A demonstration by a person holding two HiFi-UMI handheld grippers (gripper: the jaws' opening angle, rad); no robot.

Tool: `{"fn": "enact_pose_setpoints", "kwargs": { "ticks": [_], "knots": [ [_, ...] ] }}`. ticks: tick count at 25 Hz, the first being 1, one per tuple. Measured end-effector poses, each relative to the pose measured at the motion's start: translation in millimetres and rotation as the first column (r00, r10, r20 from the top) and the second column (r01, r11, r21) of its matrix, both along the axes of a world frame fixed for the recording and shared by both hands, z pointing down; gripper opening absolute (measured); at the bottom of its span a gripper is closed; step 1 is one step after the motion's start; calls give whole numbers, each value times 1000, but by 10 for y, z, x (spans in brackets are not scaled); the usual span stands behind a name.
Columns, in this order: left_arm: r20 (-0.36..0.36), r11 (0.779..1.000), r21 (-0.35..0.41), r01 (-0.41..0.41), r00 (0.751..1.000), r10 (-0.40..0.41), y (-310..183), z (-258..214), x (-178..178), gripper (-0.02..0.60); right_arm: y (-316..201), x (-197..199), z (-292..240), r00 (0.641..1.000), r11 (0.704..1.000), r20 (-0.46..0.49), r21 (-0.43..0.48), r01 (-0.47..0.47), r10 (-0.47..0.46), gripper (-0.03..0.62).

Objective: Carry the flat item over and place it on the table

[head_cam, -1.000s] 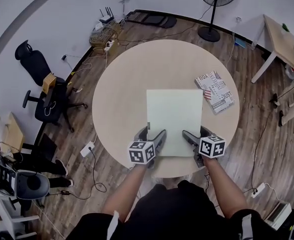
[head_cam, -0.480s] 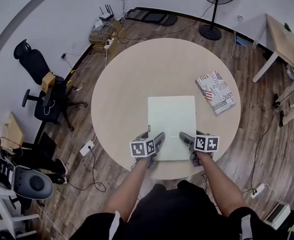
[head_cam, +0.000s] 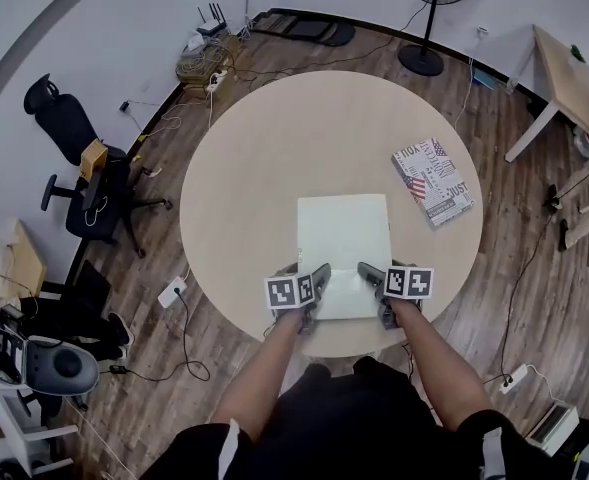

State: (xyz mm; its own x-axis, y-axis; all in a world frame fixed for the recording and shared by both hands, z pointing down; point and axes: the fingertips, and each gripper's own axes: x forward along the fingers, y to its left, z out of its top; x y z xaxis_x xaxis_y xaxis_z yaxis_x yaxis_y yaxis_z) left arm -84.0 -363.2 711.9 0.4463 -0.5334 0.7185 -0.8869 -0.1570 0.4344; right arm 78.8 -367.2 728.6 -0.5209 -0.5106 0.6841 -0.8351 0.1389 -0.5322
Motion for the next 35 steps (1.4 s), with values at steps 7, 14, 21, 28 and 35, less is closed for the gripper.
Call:
{"fn": "enact_pose_setpoints", "kwargs": {
  "ticks": [7, 14, 21, 28, 35],
  "knots": [
    [-30, 999, 33, 15, 999, -14, 3, -10, -17, 354, -25, 42, -23, 999, 999, 21, 25, -29, 29, 394],
    [55, 989, 148, 1, 998, -9, 10, -351, -290, 360, -167, 238, -371, 998, 988, -41, 148, -49, 56, 405],
    [67, 930, 368, 0, 997, -26, 34, -1172, -307, 359, -232, 163, -1278, 992, 916, -127, 399, 47, 5, 403],
    [138, 821, 566, -80, 990, 2, 62, -1910, -117, 358, -105, -70, -2166, 967, 775, -248, 597, 205, -65, 374],
    [185, 738, 664, -123, 983, -3, 153, -2298, -2, 281, 29, -138, -2607, 943, 668, -329, 689, 280, -55, 111]
  ]
}}
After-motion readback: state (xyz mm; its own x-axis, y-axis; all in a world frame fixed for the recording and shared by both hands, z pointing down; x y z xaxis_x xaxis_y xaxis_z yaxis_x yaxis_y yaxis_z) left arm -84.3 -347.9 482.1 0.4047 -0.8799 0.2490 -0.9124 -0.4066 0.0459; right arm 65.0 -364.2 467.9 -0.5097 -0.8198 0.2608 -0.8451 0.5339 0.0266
